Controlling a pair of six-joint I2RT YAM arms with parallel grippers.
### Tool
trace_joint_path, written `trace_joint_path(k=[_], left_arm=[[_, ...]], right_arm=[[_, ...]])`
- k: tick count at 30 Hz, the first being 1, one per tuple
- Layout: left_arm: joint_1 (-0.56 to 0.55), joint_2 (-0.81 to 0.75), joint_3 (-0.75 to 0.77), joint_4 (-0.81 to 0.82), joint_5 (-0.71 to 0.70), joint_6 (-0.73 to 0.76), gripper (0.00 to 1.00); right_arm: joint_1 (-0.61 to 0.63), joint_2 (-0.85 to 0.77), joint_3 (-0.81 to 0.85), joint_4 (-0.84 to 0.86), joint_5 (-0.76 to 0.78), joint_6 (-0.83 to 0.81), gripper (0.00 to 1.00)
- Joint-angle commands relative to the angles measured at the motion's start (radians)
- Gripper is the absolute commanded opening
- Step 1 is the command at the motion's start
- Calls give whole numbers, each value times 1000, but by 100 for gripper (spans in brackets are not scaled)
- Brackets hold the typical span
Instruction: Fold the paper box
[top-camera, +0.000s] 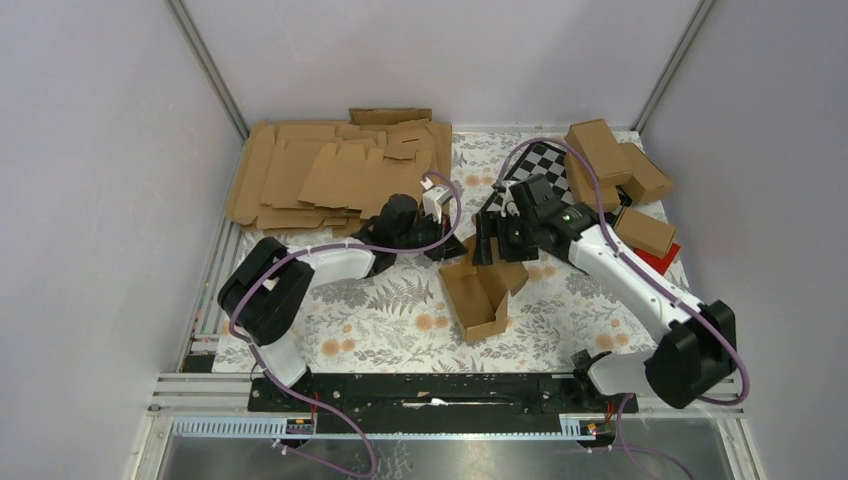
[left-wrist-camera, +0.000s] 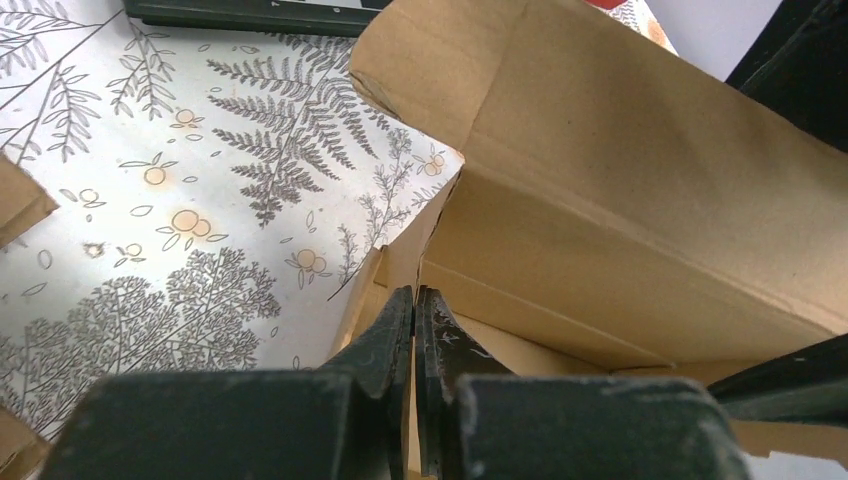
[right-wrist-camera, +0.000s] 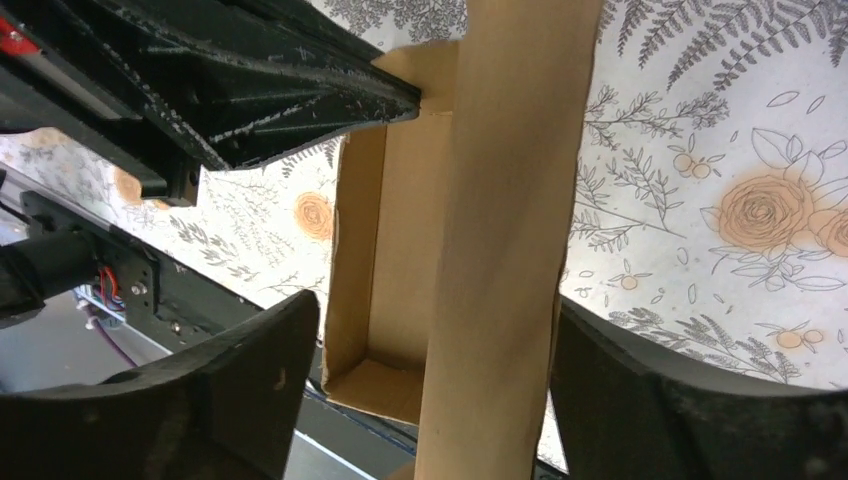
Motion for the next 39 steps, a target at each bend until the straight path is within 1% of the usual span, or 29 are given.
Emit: trace_joint_path(k=[1, 2, 4, 12, 19, 23, 25, 27, 28, 35, 36, 39], left_arm=[[1, -64, -39, 50, -82, 45, 0], [1, -66, -44, 52, -86, 49, 0], [0, -70, -56, 69, -87, 51, 0], [0, -64, -66, 83, -99, 60, 0], [-1, -50, -60, 79, -98, 60, 0], [-2, -44, -56, 74, -98, 62, 0], [-3, -41, -53, 68, -102, 65, 0], [-2, -36, -48, 60, -104, 69, 0], [-2, -34, -47, 58, -103, 71, 0], [-3, -26, -43, 54, -105, 71, 0], [-3, -23, -41, 52, -107, 71, 0], [-2, -11, -31, 35, -112, 75, 0]], right_arm=[[8, -131, -78, 70, -53, 10, 92], [8, -162, -105, 86, -67, 13, 96], [8, -222, -159, 113, -91, 5, 99], [8, -464, -406, 275, -204, 2, 100], [8, -610, -506, 382, -248, -20, 99], [8, -649, -528, 420, -265, -18, 95], [8, -655, -531, 428, -271, -14, 92], [8, -658, -530, 429, -283, -8, 81], [8, -660, -530, 431, -290, -4, 78], [8, -659, -543, 453, -306, 5, 63], [8, -658, -543, 454, -308, 6, 62], [8, -657, -544, 457, -326, 7, 61]])
